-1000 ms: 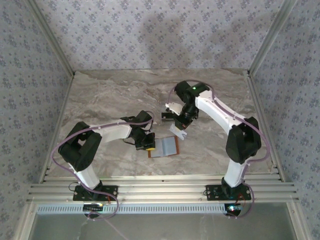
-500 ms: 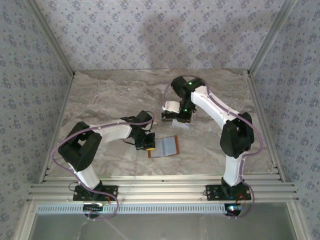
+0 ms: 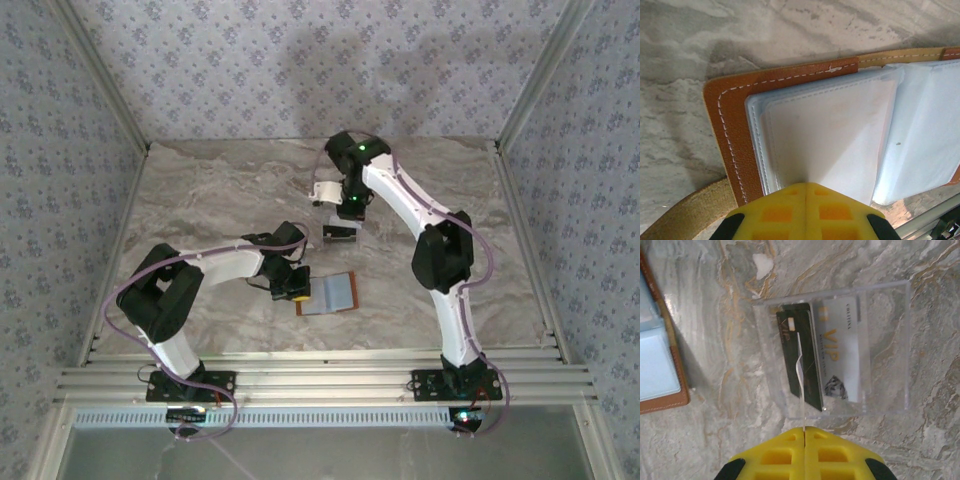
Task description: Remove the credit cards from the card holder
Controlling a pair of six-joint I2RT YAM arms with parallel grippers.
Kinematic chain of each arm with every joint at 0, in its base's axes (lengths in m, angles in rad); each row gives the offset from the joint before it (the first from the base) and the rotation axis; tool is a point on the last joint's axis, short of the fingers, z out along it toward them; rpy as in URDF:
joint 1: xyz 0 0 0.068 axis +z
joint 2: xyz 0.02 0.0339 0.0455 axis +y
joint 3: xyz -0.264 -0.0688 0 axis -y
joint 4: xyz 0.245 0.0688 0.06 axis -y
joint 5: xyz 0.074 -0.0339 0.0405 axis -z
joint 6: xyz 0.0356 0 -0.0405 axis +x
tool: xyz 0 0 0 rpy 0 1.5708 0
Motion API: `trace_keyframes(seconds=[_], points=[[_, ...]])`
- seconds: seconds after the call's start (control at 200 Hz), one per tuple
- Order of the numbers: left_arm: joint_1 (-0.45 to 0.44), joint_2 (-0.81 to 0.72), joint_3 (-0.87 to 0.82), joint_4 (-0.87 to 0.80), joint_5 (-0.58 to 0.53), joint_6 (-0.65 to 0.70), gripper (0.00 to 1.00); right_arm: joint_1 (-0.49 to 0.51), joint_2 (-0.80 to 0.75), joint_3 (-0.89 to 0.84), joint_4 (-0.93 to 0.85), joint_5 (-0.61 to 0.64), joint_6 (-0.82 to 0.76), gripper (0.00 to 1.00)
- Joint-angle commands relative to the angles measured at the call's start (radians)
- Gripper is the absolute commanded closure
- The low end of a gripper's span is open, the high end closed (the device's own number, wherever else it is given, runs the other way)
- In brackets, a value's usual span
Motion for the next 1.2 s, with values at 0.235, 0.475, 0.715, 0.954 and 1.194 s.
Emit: trace_keyframes(seconds=[0.235, 0.475, 0.715, 0.954, 1.194], points=[[-0.007, -0.024, -0.037, -0.038, -0.032, -0.006, 0.94, 0.012, 0.087, 0.148, -0.049, 0.059, -0.206, 1.00], [-0.006, -0.028, -0.043, -0.034, -0.032, -0.014, 0.94, 0.014, 0.118, 0.159, -0.027, 0.054, -0.239, 1.00], [-0.009, -0.041, -0.056, -0.031, -0.040, -0.025, 0.94, 0.012, 0.158, 0.158, -0.005, 0.048, -0.267, 1.00], [-0.008, -0.050, -0.059, -0.033, -0.044, -0.031, 0.95, 0.010, 0.182, 0.136, -0.004, 0.033, -0.282, 1.00], [-0.008, -0.051, -0.060, -0.033, -0.046, -0.032, 0.94, 0.009, 0.204, 0.119, 0.003, 0.026, -0.284, 1.00]])
